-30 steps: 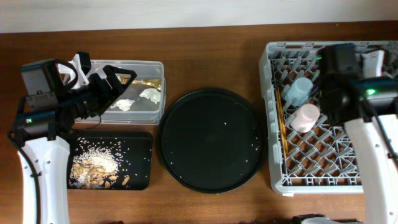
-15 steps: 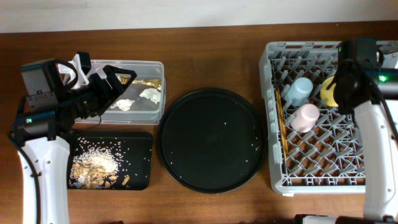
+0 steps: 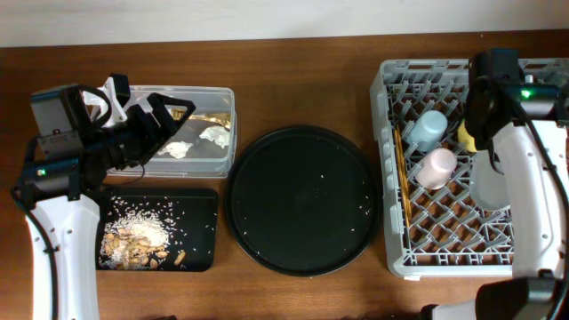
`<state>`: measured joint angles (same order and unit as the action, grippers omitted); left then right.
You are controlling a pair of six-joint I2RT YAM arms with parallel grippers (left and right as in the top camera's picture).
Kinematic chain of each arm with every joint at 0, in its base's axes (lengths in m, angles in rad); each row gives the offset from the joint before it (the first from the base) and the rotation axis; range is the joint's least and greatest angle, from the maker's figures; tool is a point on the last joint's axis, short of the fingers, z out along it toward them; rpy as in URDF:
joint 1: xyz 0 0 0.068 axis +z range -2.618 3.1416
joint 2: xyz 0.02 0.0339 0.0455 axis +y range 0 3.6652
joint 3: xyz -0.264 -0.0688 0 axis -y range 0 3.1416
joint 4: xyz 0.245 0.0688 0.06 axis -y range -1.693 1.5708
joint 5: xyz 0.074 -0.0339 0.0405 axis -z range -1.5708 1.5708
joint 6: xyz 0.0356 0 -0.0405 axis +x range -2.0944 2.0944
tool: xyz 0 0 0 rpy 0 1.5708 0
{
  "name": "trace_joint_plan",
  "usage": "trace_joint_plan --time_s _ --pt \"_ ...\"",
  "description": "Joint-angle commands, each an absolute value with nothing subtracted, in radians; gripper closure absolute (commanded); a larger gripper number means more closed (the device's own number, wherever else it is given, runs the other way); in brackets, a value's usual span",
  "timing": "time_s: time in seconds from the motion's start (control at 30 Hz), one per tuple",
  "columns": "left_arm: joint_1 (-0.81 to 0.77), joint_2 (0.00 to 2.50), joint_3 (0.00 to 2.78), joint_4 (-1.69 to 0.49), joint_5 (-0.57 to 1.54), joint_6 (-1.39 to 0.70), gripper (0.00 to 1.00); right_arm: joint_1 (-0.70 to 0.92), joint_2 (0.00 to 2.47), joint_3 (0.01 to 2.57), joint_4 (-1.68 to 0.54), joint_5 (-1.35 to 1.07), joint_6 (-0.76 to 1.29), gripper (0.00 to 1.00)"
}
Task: Sort waste into correct bins and load items into the dishwasher rack
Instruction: 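Carry the white plate into the rack's right side, standing upright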
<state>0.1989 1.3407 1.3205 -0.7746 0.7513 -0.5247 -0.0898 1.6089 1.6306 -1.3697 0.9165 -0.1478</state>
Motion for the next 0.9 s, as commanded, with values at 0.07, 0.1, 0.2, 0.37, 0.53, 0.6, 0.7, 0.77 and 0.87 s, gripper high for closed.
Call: trace_joint_plan --time_s 0.07,0.1,0.2,0.37,0.53,0.6,0.7,0.77,0.87 --pt "0.204 1.340 1.328 -0.772 0.759 -0.530 0.01 -0.083 1.643 1.625 -1.339 0.880 -0.235 0.96" --pt "0.204 1.340 1.328 -0.772 0.759 -0.530 0.01 -0.083 1.643 1.625 -1.324 0.921 -0.249 0.96" --pt "0.204 1.340 1.328 -0.772 0.759 -0.530 0.01 -0.083 1.643 1.625 -1.309 1.019 -0.251 0.96" --pt "0.204 1.340 1.328 -0.772 0.759 -0.530 0.01 -0.084 1.643 1.625 -1.301 1.035 -0.286 0.96" --pt "0.204 1.340 1.328 -0.772 0.759 -0.530 0.01 -0.090 1.643 1.605 -1.309 0.955 -0.292 0.96" --pt "0.204 1.340 1.328 -0.772 0.759 -0.530 0.01 -0.099 1.643 1.556 -1.284 0.954 -0.311 0.96" --pt "0.204 1.340 1.328 -0.772 0.759 -0.530 0.01 -0.104 1.643 1.487 -1.235 0.954 -0.347 0.96" --pt "0.204 1.340 1.328 -0.772 0.759 -0.530 0.01 -0.105 1.643 1.458 -1.204 0.954 -0.392 0.96" --pt "0.204 1.340 1.328 -0.772 0.759 -0.530 0.01 -0.104 1.640 1.458 -1.171 1.030 -0.460 0.96"
